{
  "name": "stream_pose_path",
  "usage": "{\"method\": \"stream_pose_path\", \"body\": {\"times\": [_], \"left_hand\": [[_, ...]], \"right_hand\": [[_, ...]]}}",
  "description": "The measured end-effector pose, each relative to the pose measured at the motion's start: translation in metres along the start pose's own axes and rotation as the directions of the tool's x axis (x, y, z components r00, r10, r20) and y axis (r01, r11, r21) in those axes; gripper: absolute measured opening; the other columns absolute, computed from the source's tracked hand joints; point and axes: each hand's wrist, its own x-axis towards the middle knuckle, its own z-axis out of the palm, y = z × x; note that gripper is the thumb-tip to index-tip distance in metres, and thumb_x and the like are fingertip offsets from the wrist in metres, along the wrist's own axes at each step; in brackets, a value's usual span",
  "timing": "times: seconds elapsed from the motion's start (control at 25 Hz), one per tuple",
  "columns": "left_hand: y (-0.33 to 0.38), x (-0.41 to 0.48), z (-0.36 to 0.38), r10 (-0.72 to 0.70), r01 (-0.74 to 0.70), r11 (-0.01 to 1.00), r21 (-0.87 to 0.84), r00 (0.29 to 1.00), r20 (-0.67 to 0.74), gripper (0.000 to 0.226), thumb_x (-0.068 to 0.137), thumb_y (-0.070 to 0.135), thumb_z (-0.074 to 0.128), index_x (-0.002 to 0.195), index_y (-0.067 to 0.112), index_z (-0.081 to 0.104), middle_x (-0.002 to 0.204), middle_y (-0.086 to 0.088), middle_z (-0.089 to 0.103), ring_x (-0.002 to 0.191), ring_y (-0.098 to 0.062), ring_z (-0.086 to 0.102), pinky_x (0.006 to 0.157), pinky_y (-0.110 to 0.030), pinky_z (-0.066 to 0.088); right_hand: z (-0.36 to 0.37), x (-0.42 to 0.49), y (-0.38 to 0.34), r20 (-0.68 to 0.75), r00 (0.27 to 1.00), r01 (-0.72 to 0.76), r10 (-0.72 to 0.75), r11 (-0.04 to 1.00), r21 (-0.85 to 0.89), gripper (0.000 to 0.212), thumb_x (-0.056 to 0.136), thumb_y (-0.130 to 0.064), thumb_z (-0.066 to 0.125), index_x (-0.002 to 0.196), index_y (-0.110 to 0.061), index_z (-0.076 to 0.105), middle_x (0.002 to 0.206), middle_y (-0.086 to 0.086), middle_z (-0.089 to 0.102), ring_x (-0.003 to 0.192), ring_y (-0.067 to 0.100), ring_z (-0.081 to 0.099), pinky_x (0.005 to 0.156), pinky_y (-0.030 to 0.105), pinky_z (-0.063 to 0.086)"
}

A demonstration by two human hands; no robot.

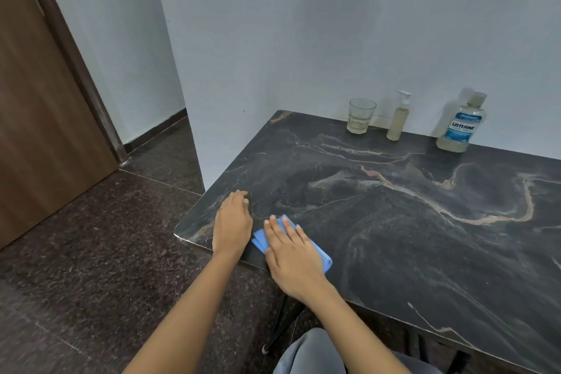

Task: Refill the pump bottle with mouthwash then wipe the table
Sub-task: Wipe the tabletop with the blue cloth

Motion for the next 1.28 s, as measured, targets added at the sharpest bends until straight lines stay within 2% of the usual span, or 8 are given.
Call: {"method": "stream_pose_path", "body": {"times": [0.16, 0.4, 0.6, 0.76, 0.88, 1.0, 1.2, 1.28], "left_hand": [[-0.002, 0.001, 0.001, -0.002, 0.002, 1.000, 0.025, 1.000, -0.002, 0.031, 0.099, 0.013, 0.035, 0.121, 0.005, 0.056, 0.118, -0.009, 0.061, 0.111, -0.027, 0.055, 0.094, -0.040, 0.043], [-0.003, 0.002, 0.000, 0.036, -0.036, 0.998, 0.050, 0.999, 0.001, 0.029, 0.100, 0.015, 0.036, 0.119, 0.009, 0.057, 0.116, -0.007, 0.062, 0.108, -0.025, 0.055, 0.094, -0.037, 0.042], [-0.001, 0.001, 0.000, 0.057, -0.058, 0.995, 0.084, 0.998, 0.009, 0.029, 0.101, 0.014, 0.036, 0.119, 0.008, 0.057, 0.117, -0.008, 0.062, 0.110, -0.025, 0.055, 0.096, -0.037, 0.040], [0.000, 0.002, 0.002, 0.061, -0.062, 0.994, 0.095, 0.998, 0.012, 0.030, 0.101, 0.015, 0.036, 0.121, 0.007, 0.057, 0.119, -0.010, 0.062, 0.113, -0.027, 0.055, 0.099, -0.039, 0.040], [-0.001, 0.002, 0.001, 0.034, -0.035, 0.998, 0.054, 0.999, 0.016, 0.031, 0.101, 0.016, 0.034, 0.122, 0.009, 0.056, 0.120, -0.009, 0.062, 0.113, -0.026, 0.054, 0.099, -0.039, 0.040], [-0.002, 0.003, 0.002, 0.002, -0.002, 1.000, 0.002, 1.000, 0.016, 0.031, 0.102, 0.017, 0.033, 0.122, 0.011, 0.057, 0.118, -0.005, 0.062, 0.111, -0.023, 0.054, 0.096, -0.037, 0.041], [-0.005, 0.003, 0.002, -0.087, 0.081, 0.985, -0.154, 0.996, -0.031, 0.032, 0.102, 0.019, 0.033, 0.124, 0.013, 0.056, 0.121, -0.002, 0.060, 0.114, -0.019, 0.053, 0.094, -0.030, 0.039], [-0.007, 0.004, 0.004, -0.102, 0.093, 0.980, -0.178, 0.994, -0.044, 0.033, 0.102, 0.019, 0.033, 0.126, 0.013, 0.054, 0.124, -0.003, 0.060, 0.116, -0.020, 0.053, 0.095, -0.029, 0.038]], "right_hand": [[0.001, 0.086, 0.011, 0.028, 0.999, -0.042, 0.042, 0.999, -0.002, 0.055, 0.102, -0.031, 0.016, 0.154, -0.015, 0.005, 0.162, -0.001, 0.003, 0.149, 0.019, -0.002, 0.119, 0.038, -0.002], [-0.023, 0.152, 0.092, -0.025, 0.965, -0.261, 0.262, 0.965, 0.019, 0.054, 0.101, -0.025, 0.022, 0.153, -0.012, 0.013, 0.161, 0.004, 0.010, 0.148, 0.024, 0.007, 0.119, 0.042, 0.006], [-0.057, 0.087, 0.195, -0.069, 0.865, -0.498, 0.497, 0.867, 0.007, 0.053, 0.101, -0.022, 0.020, 0.153, -0.012, 0.013, 0.161, 0.005, 0.009, 0.148, 0.024, 0.008, 0.119, 0.042, 0.010], [-0.055, -0.010, 0.189, -0.074, 0.820, -0.565, 0.568, 0.823, 0.051, 0.053, 0.102, -0.028, 0.017, 0.154, -0.018, 0.007, 0.162, -0.002, 0.004, 0.149, 0.017, 0.003, 0.120, 0.037, 0.003], [-0.036, -0.063, 0.131, -0.060, 0.893, -0.448, 0.446, 0.893, -0.044, 0.059, 0.099, -0.041, 0.003, 0.153, -0.019, 0.000, 0.160, -0.005, -0.006, 0.148, 0.014, -0.006, 0.119, 0.032, -0.003], [-0.022, -0.072, 0.062, -0.022, 0.968, -0.250, 0.249, 0.968, -0.032, 0.082, 0.075, -0.048, -0.022, 0.151, -0.019, -0.010, 0.151, -0.011, -0.020, 0.141, 0.009, -0.020, 0.113, 0.027, -0.014], [-0.003, -0.005, 0.005, -0.006, 0.999, -0.031, 0.032, 0.999, 0.012, 0.087, 0.074, -0.047, -0.018, 0.153, -0.017, -0.001, 0.161, -0.005, -0.006, 0.148, 0.016, -0.011, 0.112, 0.027, -0.015], [0.002, 0.039, -0.001, 0.012, 1.000, 0.011, -0.011, 1.000, 0.017, 0.073, 0.087, -0.043, -0.008, 0.154, -0.016, 0.003, 0.162, -0.002, -0.002, 0.149, 0.017, -0.007, 0.116, 0.030, -0.010]]}}
